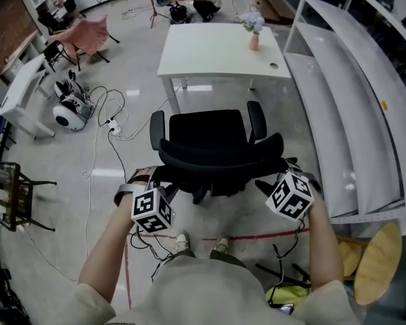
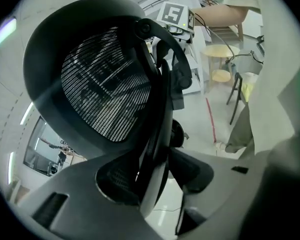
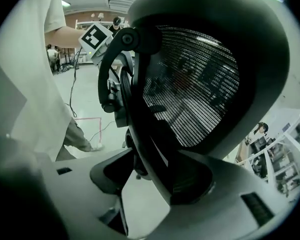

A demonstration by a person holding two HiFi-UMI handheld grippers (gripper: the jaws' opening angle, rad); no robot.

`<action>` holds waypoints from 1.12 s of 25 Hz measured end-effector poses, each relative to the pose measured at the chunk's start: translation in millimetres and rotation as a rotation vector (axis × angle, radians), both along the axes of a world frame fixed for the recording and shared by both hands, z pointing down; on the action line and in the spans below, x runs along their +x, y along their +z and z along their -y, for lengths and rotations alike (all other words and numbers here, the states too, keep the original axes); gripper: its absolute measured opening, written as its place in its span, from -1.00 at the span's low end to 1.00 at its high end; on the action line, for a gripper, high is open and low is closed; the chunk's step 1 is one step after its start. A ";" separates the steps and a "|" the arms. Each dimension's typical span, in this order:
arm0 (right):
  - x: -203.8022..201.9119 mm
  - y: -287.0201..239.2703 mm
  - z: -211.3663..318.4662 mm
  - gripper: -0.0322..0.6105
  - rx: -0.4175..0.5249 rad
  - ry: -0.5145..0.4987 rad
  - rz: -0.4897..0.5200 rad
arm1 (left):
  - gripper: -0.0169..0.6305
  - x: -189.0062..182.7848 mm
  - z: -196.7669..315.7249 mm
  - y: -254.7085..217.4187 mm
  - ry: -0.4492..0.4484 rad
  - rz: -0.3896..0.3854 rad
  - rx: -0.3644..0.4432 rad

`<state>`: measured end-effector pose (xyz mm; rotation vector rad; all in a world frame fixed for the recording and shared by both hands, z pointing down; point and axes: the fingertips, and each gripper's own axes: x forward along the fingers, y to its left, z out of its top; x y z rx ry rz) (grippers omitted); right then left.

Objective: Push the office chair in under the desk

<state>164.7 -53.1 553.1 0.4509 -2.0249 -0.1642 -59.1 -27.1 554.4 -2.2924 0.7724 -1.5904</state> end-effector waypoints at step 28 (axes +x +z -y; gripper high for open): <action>-18.8 -0.1 -3.8 -0.32 -0.023 0.098 0.033 | -0.36 -23.0 17.1 2.2 0.073 0.007 -0.010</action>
